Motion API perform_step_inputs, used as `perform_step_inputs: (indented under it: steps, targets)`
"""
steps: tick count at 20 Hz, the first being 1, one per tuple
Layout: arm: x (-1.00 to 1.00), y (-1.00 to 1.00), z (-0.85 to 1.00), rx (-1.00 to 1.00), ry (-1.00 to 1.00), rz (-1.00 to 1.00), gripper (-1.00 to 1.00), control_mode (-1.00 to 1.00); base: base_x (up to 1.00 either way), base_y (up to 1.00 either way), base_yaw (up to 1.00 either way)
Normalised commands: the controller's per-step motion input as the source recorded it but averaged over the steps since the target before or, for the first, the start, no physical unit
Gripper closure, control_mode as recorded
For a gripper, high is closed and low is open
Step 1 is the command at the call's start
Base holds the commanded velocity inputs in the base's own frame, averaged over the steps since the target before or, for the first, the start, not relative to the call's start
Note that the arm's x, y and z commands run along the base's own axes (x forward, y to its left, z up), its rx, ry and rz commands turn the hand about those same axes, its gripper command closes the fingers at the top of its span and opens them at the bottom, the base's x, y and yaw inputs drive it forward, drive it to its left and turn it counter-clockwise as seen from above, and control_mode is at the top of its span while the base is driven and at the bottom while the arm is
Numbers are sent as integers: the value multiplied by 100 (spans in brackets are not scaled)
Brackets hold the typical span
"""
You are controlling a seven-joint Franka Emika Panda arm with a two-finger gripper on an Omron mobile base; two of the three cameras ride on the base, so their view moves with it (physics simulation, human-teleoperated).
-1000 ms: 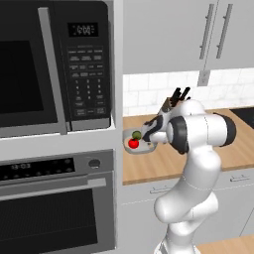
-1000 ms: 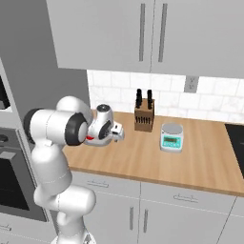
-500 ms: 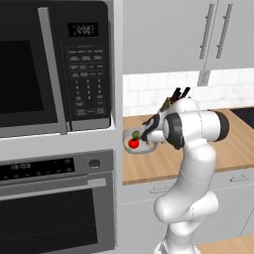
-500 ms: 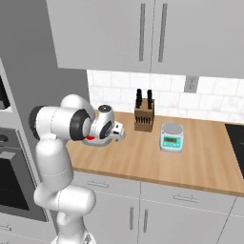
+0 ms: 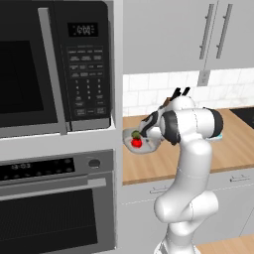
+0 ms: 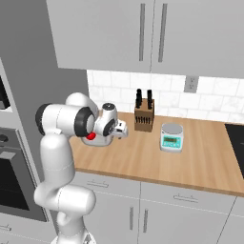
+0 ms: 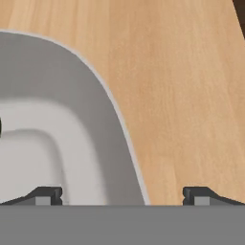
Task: Take the meat container that has the chicken drumstick and place it on the second highest rack of the freezer. Then take the vegetable container that has the lime and tomato and place it on the highest rack of the freezer.
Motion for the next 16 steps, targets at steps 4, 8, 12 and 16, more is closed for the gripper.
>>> perform_step_inputs:
  steps: [4,8,12,16]
  targets:
    - [0,0,-8,0,0,0,-100,-100,0,0,0]
    - [0,0,0,0,0,0,-100,-100,0,0,0]
    - [0,0,0,0,0,0,100,-100,0,0,0]
    - [0,0,0,0,0,0,100,-100,0,0,0]
